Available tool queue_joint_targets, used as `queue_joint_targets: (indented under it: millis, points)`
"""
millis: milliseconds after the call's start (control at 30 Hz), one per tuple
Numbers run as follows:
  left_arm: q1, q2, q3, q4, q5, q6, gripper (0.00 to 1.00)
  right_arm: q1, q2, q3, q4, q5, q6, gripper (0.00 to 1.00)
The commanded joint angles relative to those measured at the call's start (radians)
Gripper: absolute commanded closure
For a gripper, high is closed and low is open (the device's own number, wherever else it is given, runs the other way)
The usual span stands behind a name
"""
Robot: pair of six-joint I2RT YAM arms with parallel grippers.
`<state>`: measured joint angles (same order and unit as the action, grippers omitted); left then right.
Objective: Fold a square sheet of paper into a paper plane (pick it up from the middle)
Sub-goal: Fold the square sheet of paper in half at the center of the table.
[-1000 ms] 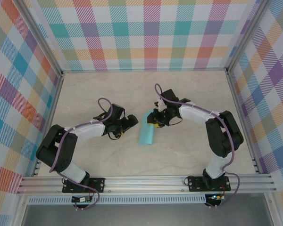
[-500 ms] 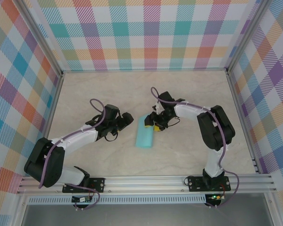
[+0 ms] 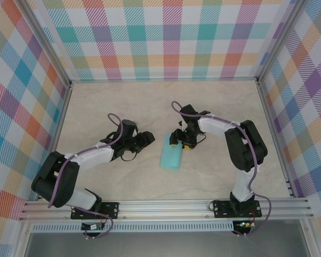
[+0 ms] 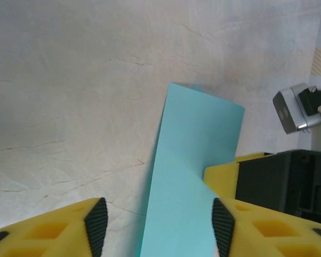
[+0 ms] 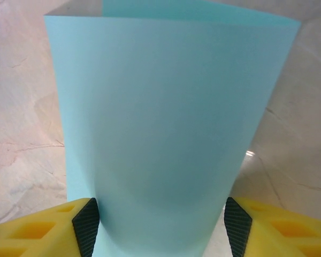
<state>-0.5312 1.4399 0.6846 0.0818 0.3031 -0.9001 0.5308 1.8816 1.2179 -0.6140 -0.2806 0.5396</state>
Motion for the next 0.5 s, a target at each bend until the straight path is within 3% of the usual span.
queue_joint_targets:
  millis: [0,467]
  points:
    - [-0.036,0.031,0.010,0.065,0.066,0.012,0.50,0.000,-0.046,-0.024,-0.024,0.051,0.035,0.35]
    - [-0.120,0.192,0.109,0.124,0.072,0.004,0.64,0.000,-0.044,-0.096,-0.018,0.119,0.141,0.42]
